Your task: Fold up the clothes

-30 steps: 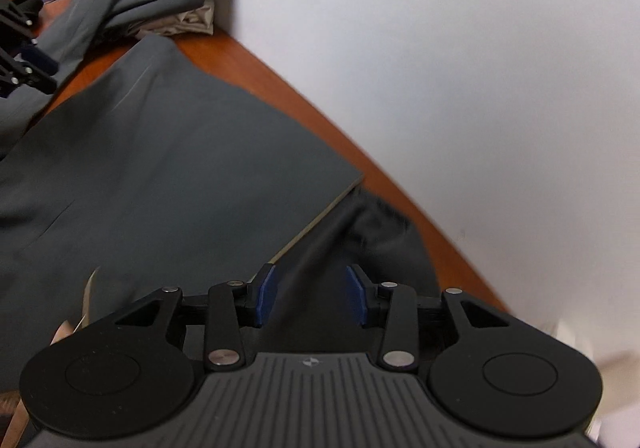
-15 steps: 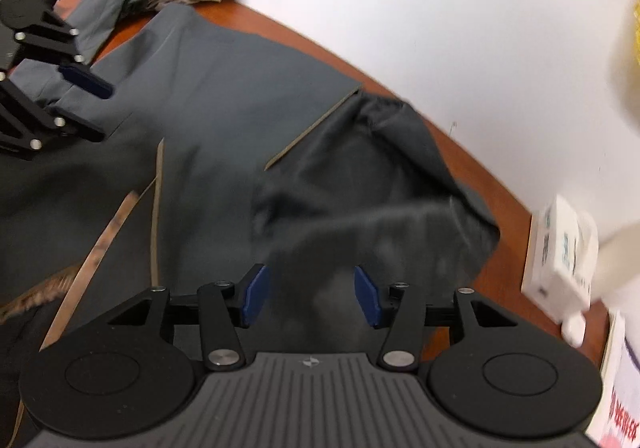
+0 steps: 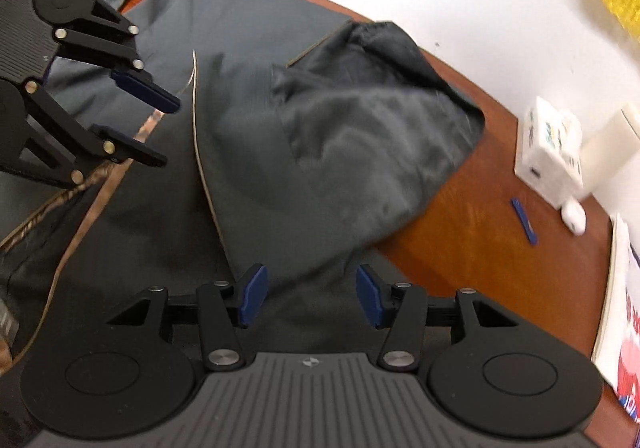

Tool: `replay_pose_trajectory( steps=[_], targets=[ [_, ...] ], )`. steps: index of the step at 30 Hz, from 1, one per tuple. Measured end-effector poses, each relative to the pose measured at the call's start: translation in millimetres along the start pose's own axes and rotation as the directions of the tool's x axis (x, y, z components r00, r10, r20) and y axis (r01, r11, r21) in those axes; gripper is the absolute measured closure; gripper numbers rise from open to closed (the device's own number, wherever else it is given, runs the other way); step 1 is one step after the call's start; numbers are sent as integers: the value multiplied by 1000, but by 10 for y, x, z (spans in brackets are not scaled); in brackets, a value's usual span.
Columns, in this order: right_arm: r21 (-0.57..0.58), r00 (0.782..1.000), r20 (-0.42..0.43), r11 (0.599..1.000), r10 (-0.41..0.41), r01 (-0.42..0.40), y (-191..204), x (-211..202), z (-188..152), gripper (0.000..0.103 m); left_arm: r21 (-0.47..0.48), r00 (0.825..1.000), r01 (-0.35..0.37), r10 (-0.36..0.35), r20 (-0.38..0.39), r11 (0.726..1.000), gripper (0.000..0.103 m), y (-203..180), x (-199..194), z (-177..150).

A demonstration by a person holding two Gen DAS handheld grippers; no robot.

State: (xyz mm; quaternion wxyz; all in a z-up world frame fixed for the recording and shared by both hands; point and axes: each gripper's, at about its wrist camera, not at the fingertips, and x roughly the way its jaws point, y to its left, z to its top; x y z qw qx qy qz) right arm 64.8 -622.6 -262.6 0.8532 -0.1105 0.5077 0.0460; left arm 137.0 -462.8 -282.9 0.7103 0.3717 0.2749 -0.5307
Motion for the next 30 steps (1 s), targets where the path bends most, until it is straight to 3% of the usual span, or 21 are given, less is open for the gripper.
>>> replay_pose_trajectory(
  steps=[8, 16, 23, 27, 30],
  targets=[
    [51, 1000, -17, 999, -5, 6, -136, -93, -292, 44, 91, 998, 60, -61, 1, 994, 67, -319, 259, 225],
    [70, 1000, -12, 998, -6, 7, -236, -138, -442, 44, 210, 998, 62, -63, 0, 976, 67, -571, 470, 275],
    [82, 1000, -8, 997, 7, -6, -272, -149, -508, 44, 237, 999, 48, -51, 6, 970, 67, -628, 579, 303],
    [86, 1000, -4, 996, 13, -12, -284, -142, -521, 44, 222, 999, 41, -47, 22, 974, 95, -613, 615, 315],
    [85, 1000, -1, 996, 17, -17, -295, -137, -524, 44, 183, 998, -4, -8, 66, 983, 98, -547, 567, 346]
  ],
)
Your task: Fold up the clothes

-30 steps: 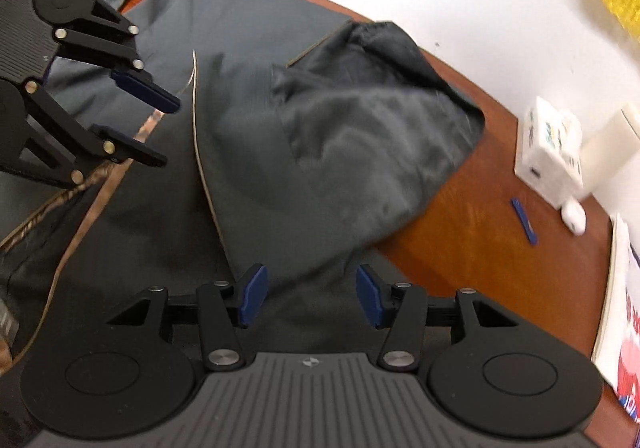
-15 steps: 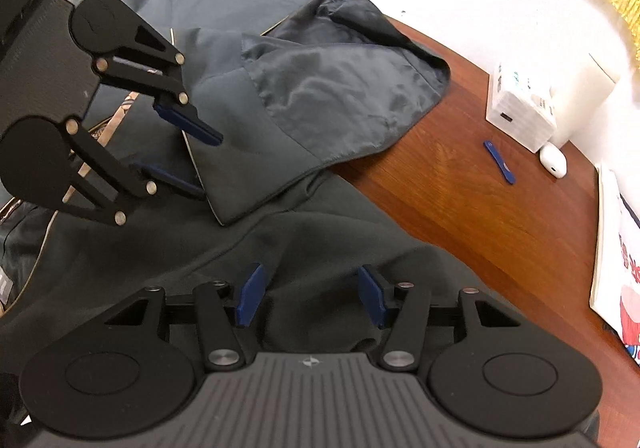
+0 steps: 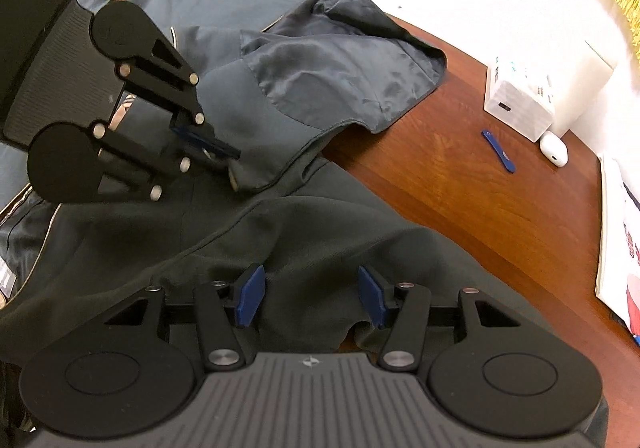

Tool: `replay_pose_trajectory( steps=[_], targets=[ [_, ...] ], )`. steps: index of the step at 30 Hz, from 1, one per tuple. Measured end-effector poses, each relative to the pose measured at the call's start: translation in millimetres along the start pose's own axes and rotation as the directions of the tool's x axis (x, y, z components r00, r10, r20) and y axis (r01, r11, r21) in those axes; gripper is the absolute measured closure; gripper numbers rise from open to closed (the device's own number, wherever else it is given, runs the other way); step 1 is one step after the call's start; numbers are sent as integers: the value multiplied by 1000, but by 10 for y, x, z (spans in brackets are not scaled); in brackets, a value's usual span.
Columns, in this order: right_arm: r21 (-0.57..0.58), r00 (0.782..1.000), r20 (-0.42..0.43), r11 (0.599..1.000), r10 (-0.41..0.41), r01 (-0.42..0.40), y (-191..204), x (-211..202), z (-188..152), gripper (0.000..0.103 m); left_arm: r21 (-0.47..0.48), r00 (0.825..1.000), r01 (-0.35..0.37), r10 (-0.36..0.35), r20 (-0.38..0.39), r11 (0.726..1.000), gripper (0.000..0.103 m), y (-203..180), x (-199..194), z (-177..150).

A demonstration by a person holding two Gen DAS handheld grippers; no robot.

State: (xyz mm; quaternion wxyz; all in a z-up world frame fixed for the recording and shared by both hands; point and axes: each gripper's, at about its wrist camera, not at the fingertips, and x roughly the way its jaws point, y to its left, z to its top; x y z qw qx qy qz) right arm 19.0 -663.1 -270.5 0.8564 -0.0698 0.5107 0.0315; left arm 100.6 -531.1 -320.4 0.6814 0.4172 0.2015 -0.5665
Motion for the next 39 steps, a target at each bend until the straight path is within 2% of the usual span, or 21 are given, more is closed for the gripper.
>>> replay_pose_trajectory(
  steps=[1, 3, 7, 14, 20, 29, 34, 36, 39],
  targets=[
    [-1, 1000, 1, 1000, 2, -2, -5, 1, 2, 44, -7, 1000, -8, 8, 7, 1000, 99, 19, -4, 8],
    [-1, 1000, 5, 1000, 5, -4, -21, 1, 14, 44, -55, 996, -77, 80, 36, 995, 99, 142, -79, 35],
    [1, 1000, 16, 1000, 6, -6, -73, 11, 49, 44, -142, 979, -188, 198, 56, 972, 99, 427, -160, 74],
    [3, 999, 33, 1000, 9, -9, -158, 53, 170, 44, -255, 955, -281, 295, 17, 925, 99, 941, -170, 77],
    [-6, 999, 42, 1000, 12, -11, -204, 96, 278, 44, -330, 917, -388, 395, -50, 860, 99, 1391, -145, -18],
    [-45, 998, 62, 999, 19, -17, -327, 261, 576, 44, -388, 826, -559, 534, -182, 732, 99, 2359, -12, -234],
    [-52, 998, 62, 999, 18, -15, -407, 410, 744, 44, -451, 772, -632, 566, -290, 630, 99, 2938, 138, -394],
    [-56, 998, 65, 998, 14, -10, -442, 461, 811, 44, -473, 766, -640, 552, -330, 606, 98, 3078, 207, -472],
    [-62, 997, 76, 998, 3, 2, -514, 555, 950, 44, -512, 761, -647, 518, -390, 565, 89, 3260, 296, -609]
  ],
)
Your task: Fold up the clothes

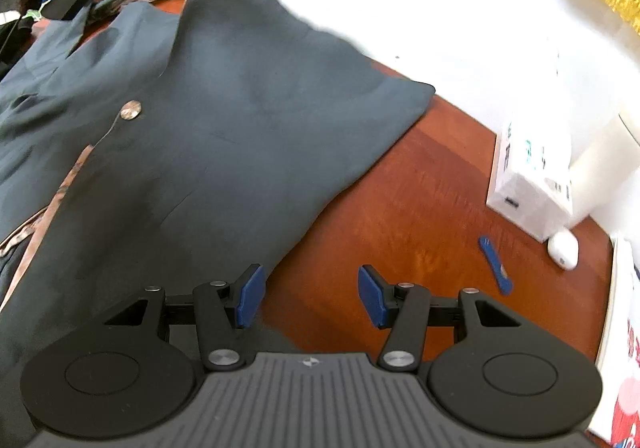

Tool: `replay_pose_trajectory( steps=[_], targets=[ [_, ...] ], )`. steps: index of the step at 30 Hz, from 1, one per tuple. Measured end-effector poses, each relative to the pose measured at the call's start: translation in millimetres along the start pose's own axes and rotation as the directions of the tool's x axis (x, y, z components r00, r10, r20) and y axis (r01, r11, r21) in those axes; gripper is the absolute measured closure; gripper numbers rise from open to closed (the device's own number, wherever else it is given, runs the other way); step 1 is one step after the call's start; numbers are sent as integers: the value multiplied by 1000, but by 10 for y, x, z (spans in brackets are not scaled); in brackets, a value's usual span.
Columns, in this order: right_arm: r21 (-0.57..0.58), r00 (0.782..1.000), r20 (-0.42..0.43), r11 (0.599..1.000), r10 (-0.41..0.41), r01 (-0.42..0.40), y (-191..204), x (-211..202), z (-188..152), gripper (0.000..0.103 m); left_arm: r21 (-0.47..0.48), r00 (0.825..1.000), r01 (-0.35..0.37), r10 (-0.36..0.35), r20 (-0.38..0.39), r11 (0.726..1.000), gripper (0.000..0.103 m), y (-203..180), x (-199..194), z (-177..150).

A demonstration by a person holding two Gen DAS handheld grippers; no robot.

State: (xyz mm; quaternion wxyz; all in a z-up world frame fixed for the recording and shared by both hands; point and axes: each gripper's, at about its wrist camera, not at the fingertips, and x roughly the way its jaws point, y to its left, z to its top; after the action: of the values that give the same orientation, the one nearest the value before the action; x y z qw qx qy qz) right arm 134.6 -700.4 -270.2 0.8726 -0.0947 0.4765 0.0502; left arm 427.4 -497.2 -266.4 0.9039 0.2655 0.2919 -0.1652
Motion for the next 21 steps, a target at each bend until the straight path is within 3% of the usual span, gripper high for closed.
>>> replay_pose_trajectory(
  steps=[3, 11, 15, 21],
  targets=[
    [-5, 1000, 12, 1000, -12, 12, -72, 88, 118, 44, -21, 1000, -8, 8, -21, 1000, 56, 82, 62, -43],
    [-29, 999, 36, 1000, 4, -3, -98, 260, 350, 44, -51, 990, 68, -74, -121, 996, 55, 247, 7, -404],
    [-62, 999, 37, 997, 39, -37, 40, 361, 427, 44, -63, 975, 106, -116, -187, 992, 55, 311, -124, -749],
    [-145, 995, 52, 986, 84, -75, 332, 543, 583, 44, -85, 961, 107, -125, -247, 991, 54, 361, -379, -1202]
  ],
)
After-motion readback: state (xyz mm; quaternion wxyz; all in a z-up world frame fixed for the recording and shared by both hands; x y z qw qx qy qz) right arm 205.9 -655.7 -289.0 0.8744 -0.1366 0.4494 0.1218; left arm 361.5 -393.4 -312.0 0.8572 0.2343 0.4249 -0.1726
